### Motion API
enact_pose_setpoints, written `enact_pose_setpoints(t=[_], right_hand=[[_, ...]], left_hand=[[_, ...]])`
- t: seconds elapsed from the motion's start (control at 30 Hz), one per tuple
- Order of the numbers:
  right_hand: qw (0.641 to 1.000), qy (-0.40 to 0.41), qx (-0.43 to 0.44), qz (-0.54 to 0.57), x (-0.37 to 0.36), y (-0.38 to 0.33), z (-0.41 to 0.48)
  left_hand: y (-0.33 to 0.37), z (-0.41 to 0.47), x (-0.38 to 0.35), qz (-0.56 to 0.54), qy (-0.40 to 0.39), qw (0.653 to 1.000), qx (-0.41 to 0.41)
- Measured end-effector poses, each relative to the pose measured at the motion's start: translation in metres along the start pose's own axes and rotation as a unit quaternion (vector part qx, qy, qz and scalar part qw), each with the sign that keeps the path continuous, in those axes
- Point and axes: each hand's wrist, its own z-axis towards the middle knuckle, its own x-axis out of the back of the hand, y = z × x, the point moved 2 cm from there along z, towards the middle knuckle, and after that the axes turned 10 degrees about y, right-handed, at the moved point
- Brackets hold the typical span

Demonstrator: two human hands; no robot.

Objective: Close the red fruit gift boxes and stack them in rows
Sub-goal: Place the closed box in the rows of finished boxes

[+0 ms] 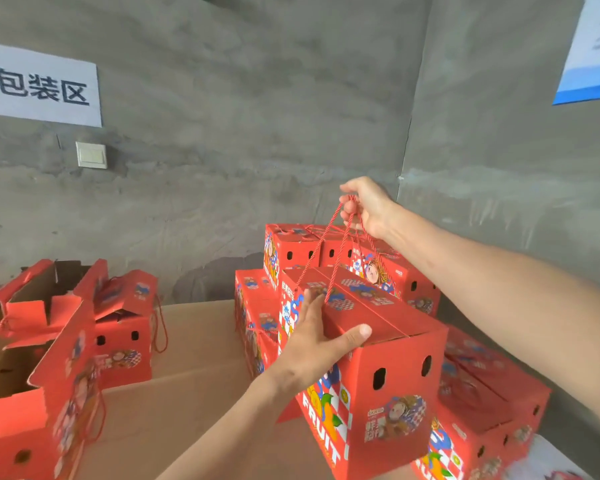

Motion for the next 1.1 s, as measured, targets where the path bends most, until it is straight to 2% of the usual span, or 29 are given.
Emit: enact_pose_setpoints(t=[0.1, 0.3, 0.4, 0.5, 0.53, 0.57, 0.63, 0.73, 0.8, 0.9, 1.0, 1.1], right_hand=[[1.0, 0.011, 0.005, 0.006, 0.013, 0.006, 0.05], [0.996, 0.027, 0.07, 0.049, 0.023, 0.014, 0.135], [0.992, 0.051, 0.118, 0.001, 0.032, 0.036, 0.163], [0.985, 0.063, 0.104, -0.119, 0.054, 0.082, 0.187], [0.971, 0.059, 0.107, -0.204, 0.062, 0.101, 0.191], [0.942, 0.051, 0.128, -0.307, 0.069, 0.122, 0.193], [0.855, 0.003, 0.211, -0.474, 0.074, 0.169, 0.189], [0.754, -0.074, 0.357, -0.546, 0.07, 0.219, 0.171], [0.722, -0.053, 0.398, -0.564, 0.07, 0.233, 0.173], [0.733, 0.002, 0.402, -0.549, 0.067, 0.238, 0.184], [0.764, 0.012, 0.403, -0.504, 0.055, 0.242, 0.192], [0.773, 0.021, 0.422, -0.473, 0.05, 0.247, 0.197]], left_hand=[[-0.007, 0.049, -0.023, -0.017, -0.006, 0.999, 0.029], [-0.029, 0.137, -0.07, 0.084, 0.076, 0.993, 0.027], [-0.05, 0.162, -0.093, 0.169, 0.093, 0.981, 0.009], [-0.078, 0.179, -0.115, 0.21, 0.053, 0.976, -0.023], [-0.085, 0.183, -0.122, 0.212, 0.041, 0.976, -0.036], [-0.091, 0.187, -0.128, 0.209, 0.041, 0.976, -0.046], [-0.101, 0.196, -0.137, 0.186, 0.079, 0.978, -0.043], [-0.117, 0.206, -0.145, 0.18, 0.138, 0.974, 0.0], [-0.129, 0.209, -0.148, 0.195, 0.148, 0.969, 0.0], [-0.138, 0.222, -0.151, 0.204, 0.152, 0.967, -0.014], [-0.14, 0.236, -0.158, 0.193, 0.146, 0.97, -0.007], [-0.144, 0.239, -0.162, 0.195, 0.155, 0.968, -0.006]])
